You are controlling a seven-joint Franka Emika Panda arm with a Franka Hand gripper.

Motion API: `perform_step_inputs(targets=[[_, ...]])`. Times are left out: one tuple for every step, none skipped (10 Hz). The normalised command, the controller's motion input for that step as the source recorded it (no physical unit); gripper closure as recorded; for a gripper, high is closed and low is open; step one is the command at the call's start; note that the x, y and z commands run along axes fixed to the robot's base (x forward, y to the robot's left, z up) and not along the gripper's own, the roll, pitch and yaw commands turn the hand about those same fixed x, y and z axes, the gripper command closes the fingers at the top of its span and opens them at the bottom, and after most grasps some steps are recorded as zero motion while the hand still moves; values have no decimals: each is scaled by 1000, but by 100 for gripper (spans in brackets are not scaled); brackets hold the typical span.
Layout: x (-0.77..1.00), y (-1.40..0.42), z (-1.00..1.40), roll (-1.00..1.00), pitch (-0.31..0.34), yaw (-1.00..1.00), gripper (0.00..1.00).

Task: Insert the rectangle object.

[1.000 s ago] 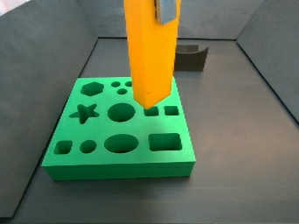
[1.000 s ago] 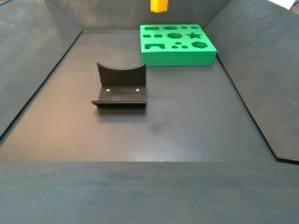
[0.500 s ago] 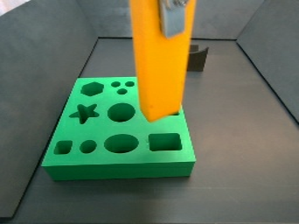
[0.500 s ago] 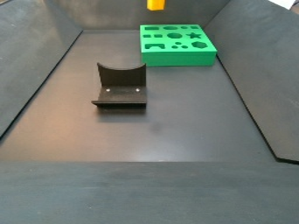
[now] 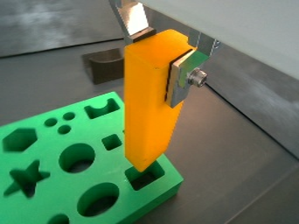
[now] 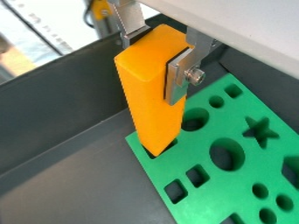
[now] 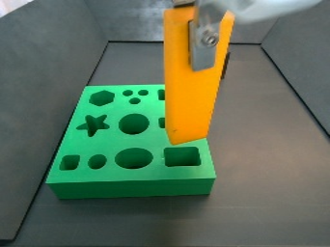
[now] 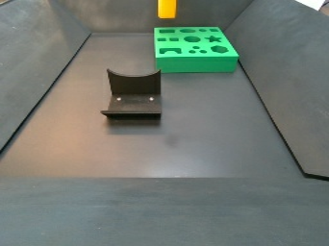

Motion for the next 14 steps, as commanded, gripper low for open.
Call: perform_step_inputs(targets=[[51, 0, -217, 7, 99, -763, 100], [46, 0, -166, -19, 41, -291, 100], [6, 0, -166, -37, 13, -211, 100], [0, 0, -251, -59, 1, -237, 100], [0, 0, -263, -129, 0, -209, 100], [0, 0, -177, -294, 0, -286, 100], [0, 0, -114, -250, 0, -260, 100], [134, 0, -111, -180, 0, -177, 100], [171, 0, -151, -144, 0, -169, 100], [200, 0, -197, -106, 0, -191, 100], [163, 0, -214, -54, 0, -186, 100], [3, 0, -257, -14, 0, -60, 100], [-46, 57, -269, -66, -1, -14, 100], [-191, 60, -237, -59, 0, -46, 100]])
